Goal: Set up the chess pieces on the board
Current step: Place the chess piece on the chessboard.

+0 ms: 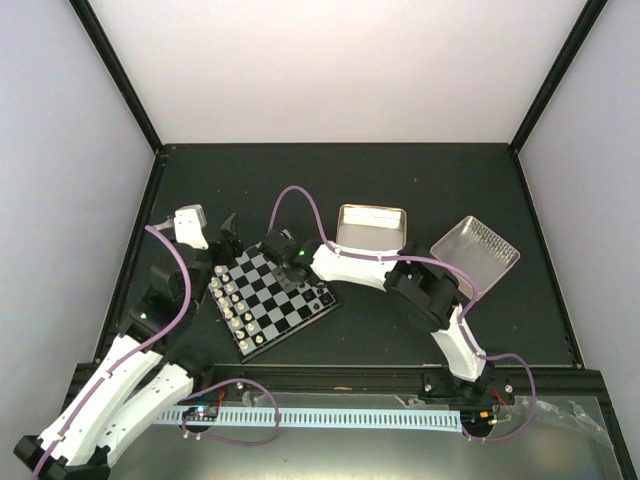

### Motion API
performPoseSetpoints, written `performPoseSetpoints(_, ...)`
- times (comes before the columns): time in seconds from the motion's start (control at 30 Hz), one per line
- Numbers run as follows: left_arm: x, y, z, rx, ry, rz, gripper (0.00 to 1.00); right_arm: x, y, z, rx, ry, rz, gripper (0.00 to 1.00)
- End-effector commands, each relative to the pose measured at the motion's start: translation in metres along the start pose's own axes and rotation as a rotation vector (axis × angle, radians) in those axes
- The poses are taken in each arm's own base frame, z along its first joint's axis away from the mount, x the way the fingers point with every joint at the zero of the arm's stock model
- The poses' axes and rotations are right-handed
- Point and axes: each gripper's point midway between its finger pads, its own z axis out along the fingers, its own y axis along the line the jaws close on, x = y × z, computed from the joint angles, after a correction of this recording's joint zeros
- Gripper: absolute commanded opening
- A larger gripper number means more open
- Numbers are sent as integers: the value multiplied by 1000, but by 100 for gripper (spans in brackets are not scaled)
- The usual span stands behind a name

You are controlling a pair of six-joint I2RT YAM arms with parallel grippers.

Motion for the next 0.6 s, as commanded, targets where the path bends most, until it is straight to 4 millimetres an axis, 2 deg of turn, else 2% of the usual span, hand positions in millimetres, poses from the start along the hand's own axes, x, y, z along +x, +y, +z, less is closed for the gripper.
performPoseSetpoints(0.0,1,6,0,-28,1,2,84,-5,-2,5,35,-12,-4,9)
performPoseSetpoints(0.17,3,6,1,-27,6,2,84,-2,-5,5,46,-4,-4,14)
performPoseSetpoints(0.3,3,6,1,-26,6,1,84,-3,-5,2,45,-4,-5,21)
performPoseSetpoints(0.57,1,4,0,-13,7,-4,84,-20,2,-18,-5,-48,14,25)
